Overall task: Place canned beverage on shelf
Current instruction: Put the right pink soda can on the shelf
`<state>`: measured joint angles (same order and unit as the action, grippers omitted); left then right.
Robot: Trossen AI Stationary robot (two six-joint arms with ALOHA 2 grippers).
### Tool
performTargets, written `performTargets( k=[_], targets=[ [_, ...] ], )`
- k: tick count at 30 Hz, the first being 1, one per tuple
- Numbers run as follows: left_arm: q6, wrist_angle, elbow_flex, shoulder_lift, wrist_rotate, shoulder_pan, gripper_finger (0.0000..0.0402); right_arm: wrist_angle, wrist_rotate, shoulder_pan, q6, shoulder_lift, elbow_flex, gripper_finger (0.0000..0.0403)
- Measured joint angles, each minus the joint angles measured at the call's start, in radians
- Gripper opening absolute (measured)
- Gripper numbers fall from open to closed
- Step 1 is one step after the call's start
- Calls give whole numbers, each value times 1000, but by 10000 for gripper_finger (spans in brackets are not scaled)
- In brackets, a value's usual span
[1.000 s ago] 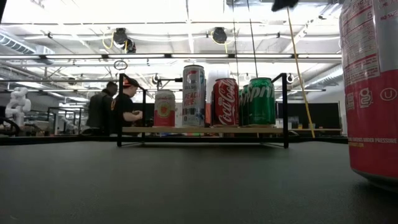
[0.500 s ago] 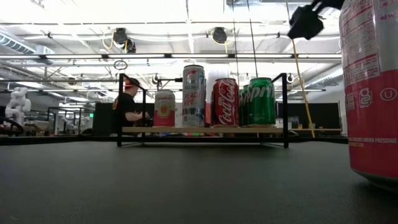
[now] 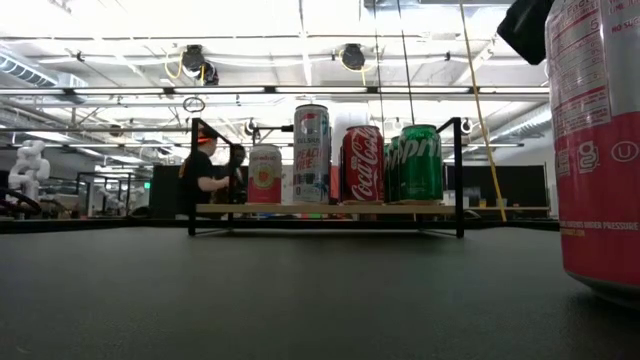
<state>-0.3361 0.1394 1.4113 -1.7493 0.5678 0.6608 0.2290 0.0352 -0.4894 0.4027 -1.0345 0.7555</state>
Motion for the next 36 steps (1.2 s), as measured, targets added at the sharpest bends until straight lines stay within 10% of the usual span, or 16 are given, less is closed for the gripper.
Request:
performTargets(
  k=[36],
  targets=[
    [-75,-18,-25,-91,137,-56,395,-41,-170,-278,204,-315,0,338]
  ],
)
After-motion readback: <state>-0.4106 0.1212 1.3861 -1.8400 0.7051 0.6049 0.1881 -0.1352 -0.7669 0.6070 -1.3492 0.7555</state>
